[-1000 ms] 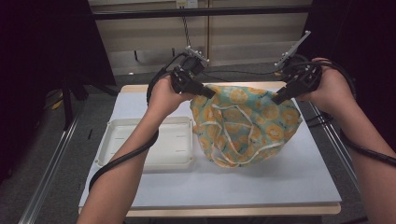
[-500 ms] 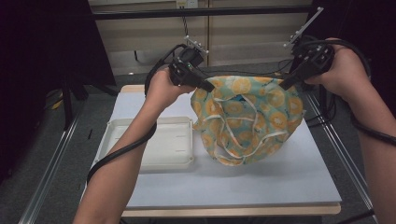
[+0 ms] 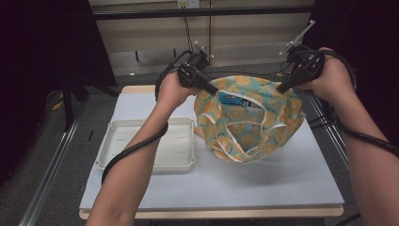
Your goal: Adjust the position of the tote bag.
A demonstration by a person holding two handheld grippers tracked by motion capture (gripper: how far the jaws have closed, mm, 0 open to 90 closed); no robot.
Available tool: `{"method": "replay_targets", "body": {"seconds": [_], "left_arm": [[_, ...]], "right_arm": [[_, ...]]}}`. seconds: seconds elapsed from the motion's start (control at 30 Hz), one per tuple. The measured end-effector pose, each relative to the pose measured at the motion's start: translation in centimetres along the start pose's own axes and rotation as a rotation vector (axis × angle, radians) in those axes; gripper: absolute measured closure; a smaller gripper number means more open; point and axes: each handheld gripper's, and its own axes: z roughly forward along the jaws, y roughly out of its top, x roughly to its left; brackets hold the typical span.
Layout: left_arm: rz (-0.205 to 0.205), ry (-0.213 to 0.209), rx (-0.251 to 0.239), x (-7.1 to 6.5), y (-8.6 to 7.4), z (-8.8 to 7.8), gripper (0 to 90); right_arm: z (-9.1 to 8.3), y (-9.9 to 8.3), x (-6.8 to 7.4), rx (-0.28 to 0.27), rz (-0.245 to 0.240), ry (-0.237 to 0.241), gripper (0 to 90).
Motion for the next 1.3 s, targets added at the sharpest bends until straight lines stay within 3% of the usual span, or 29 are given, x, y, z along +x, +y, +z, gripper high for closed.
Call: {"method": "replay_targets", "body": {"seconds": [0.13, 0.23, 0.43, 0.57, 0.67, 0.8, 0.93, 1.0, 1.1, 1.3], "left_arm": [[-0.001, 0.002, 0.006, -0.2, -0.4, 0.3, 78.8], [0.005, 0.021, -0.005, -0.6, -0.7, -0.4, 67.8], [0.043, 0.060, -0.036, -1.4, -1.3, -2.5, 51.7], [0.083, 0.041, -0.051, -2.8, -1.4, -3.2, 49.8], [0.116, 0.048, -0.040, -3.6, -1.2, -2.9, 49.2], [0.111, 0.038, -0.050, -3.6, -1.0, -1.8, 54.1], [0.135, 0.032, -0.046, -3.9, -0.8, -1.7, 78.8], [0.145, 0.035, -0.042, -4.0, -0.6, -2.0, 85.0], [0.143, 0.033, -0.039, -4.1, -0.3, -2.7, 88.3], [0.145, 0.026, -0.078, -4.3, 0.5, -3.9, 89.0]], "right_arm": [[1.3, -0.8, -0.3, -0.001, 0.025, 0.029, 90.0], [1.7, -1.2, -0.2, 0.004, 0.013, 0.043, 90.0], [2.1, -1.8, 0.1, 0.004, 0.036, 0.058, 90.0], [2.1, -1.8, 0.3, 0.011, 0.040, 0.058, 90.0], [2.2, -1.7, 0.4, 0.014, 0.042, 0.060, 90.0], [2.3, -1.6, 0.6, 0.016, 0.043, 0.059, 90.0], [2.3, -1.6, 0.6, 0.014, 0.049, 0.054, 90.0], [2.3, -1.7, 0.5, 0.016, 0.052, 0.055, 89.9], [2.3, -1.9, 0.3, 0.003, 0.051, 0.057, 89.9], [2.3, -1.9, 0.4, 0.003, 0.052, 0.054, 89.6]]}}
